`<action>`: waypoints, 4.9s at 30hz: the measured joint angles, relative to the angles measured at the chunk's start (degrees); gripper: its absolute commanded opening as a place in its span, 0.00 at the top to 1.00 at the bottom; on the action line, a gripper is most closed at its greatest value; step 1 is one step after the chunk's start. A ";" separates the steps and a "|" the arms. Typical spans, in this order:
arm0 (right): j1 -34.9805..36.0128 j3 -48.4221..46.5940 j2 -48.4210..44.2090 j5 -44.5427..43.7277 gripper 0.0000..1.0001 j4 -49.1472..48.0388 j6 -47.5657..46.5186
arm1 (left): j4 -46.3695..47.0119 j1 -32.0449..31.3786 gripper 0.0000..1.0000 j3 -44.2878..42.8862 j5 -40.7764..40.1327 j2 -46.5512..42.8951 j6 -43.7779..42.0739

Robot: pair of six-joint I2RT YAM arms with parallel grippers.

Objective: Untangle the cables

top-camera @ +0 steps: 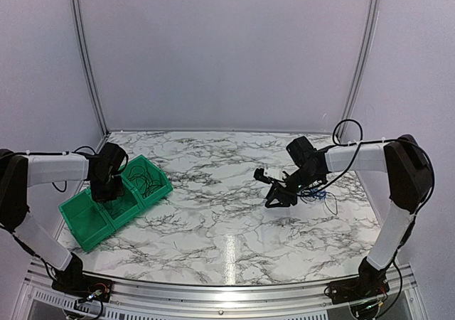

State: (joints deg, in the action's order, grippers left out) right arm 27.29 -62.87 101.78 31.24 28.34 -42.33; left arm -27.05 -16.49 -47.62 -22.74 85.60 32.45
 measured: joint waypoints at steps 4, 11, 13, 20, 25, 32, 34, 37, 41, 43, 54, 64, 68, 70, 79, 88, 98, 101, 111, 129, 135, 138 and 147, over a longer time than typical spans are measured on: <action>0.11 0.00 0.00 -0.52 0.64 0.04 0.00 | 0.35 0.07 1.00 -0.50 1.88 1.33 -1.27; 0.13 0.00 0.00 -0.76 0.64 0.07 0.00 | -1.64 0.07 0.53 -1.92 3.82 -2.10 -2.67; 0.13 0.00 0.00 -0.76 0.64 0.04 0.00 | -2.69 0.07 0.51 -2.60 3.91 -4.17 -3.04; 0.35 -0.85 0.00 -0.79 0.63 0.48 0.24 | -7.39 0.07 0.46 -4.61 5.14 -11.37 -3.56; -2.62 -2.95 -2.62 -0.24 0.62 1.64 1.79 | -9.42 0.04 0.46 -7.93 9.22 -14.88 -6.34; -14.84 -7.76 -9.51 -4.04 0.62 0.94 6.21 | 1.51 -4.46 0.03 -11.45 17.46 -19.02 -11.91; -16.87 -8.85 -9.16 -5.55 0.62 0.63 8.07 | 6.73 -9.68 0.01 -11.23 18.03 -18.86 -13.86; -17.99 -9.46 -7.85 -9.35 0.62 0.81 10.05 | 14.93 -17.03 0.01 -10.25 19.32 -18.23 -15.58; -18.29 -9.38 -5.62 -14.03 0.62 2.49 10.88 | 24.28 -18.51 0.01 -7.56 21.90 -15.34 -15.13; -18.95 -8.79 -5.35 -15.43 0.62 3.50 10.84 | 27.58 -18.91 0.01 -5.51 23.12 -13.51 -15.06; -23.43 4.37 -14.78 -20.26 0.60 9.18 7.26 | 34.18 -23.91 0.01 -2.91 15.72 -11.21 -17.62; -23.45 10.75 -19.91 -17.84 0.53 13.68 2.08 | 27.54 -24.00 0.01 -14.32 -8.37 -1.11 -15.45; -23.45 13.77 -18.38 -18.58 0.53 13.68 1.51 | 29.20 -23.87 0.10 -10.91 -5.97 -2.27 -15.56; -23.45 14.73 -17.77 -19.43 0.55 13.53 1.55 | 30.91 -23.85 0.14 -8.50 -3.02 -3.43 -16.06; -23.34 14.91 -16.48 -21.27 1.00 10.27 2.56 | 35.67 -24.04 0.33 -7.19 14.43 -3.72 -16.92; -18.58 3.28 -29.79 -9.14 1.00 21.03 0.17 | 42.62 -30.75 0.28 -7.76 24.63 -2.58 -22.29; -15.52 -18.16 -30.64 7.45 1.00 27.36 -0.79 | 49.35 -40.41 0.28 -17.68 23.96 6.01 -25.97; -14.97 -21.57 -28.20 10.86 1.00 28.06 0.04 | 52.61 -43.10 0.28 -21.38 21.92 9.66 -26.10; -13.35 -30.62 -26.03 20.28 1.00 27.02 4.90 | 62.03 -47.39 0.33 -37.35 20.04 29.88 -26.03; -14.32 -57.02 -17.16 35.95 1.00 22.34 15.58 | 64.72 -48.33 0.57 -54.86 14.08 56.48 -13.03; -18.01 -63.47 -15.54 39.67 1.00 17.73 20.17 | 64.89 -48.33 0.56 -53.31 14.16 57.20 -10.71; -18.71 -63.71 -15.54 40.28 1.00 15.47 21.84 | 65.85 -48.33 0.48 -51.19 14.29 57.11 -10.54; -19.50 -54.84 -16.68 34.14 1.00 9.27 24.09 | 69.05 -48.35 0.37 -35.34 15.23 48.89 -11.78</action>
State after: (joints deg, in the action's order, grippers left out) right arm 7.79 -117.71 85.10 65.39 37.60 -18.24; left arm 42.00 -64.84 -82.96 -7.51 134.50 20.67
